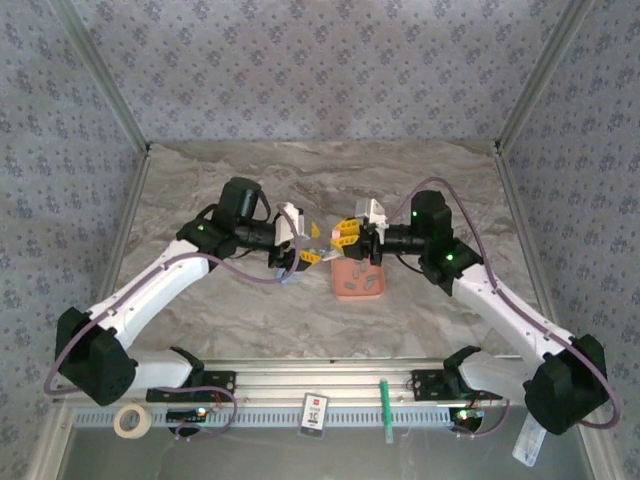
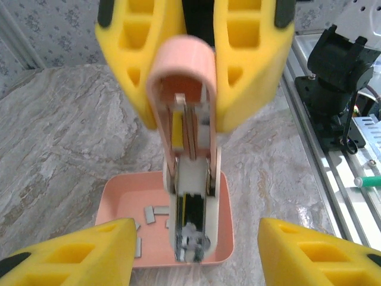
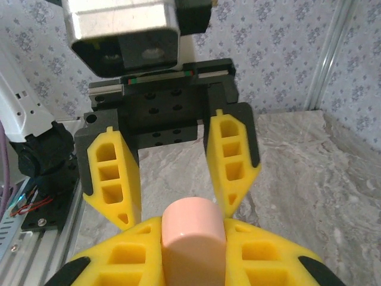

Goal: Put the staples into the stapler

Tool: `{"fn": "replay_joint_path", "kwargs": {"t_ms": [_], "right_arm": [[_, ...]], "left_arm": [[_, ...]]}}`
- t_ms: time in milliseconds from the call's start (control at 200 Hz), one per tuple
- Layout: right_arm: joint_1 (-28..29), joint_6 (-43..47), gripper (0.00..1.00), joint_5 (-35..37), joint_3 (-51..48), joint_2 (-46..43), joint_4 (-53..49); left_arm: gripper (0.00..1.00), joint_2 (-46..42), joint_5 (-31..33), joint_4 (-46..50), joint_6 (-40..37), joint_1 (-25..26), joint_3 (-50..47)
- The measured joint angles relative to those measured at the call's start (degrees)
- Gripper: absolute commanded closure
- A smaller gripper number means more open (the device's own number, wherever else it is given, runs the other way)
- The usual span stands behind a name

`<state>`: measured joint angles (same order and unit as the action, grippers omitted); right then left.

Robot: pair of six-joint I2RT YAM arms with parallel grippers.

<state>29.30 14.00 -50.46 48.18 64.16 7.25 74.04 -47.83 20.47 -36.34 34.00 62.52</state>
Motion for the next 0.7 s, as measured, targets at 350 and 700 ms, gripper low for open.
{"fn": "replay_joint_path", "kwargs": {"t_ms": [350, 700], "right_arm": [[0.9, 0.2, 0.88, -0.7, 0.9, 0.5, -0.1], [1.4, 0.2, 0.88, -1.5, 1.0, 1.0, -0.1]], "left_arm": [[0.42, 3.0, -0.6, -0.1, 0.0, 2.1, 1.5], [0.45, 4.3, -0.7, -0.8, 0.0, 2.6, 1.6]]}}
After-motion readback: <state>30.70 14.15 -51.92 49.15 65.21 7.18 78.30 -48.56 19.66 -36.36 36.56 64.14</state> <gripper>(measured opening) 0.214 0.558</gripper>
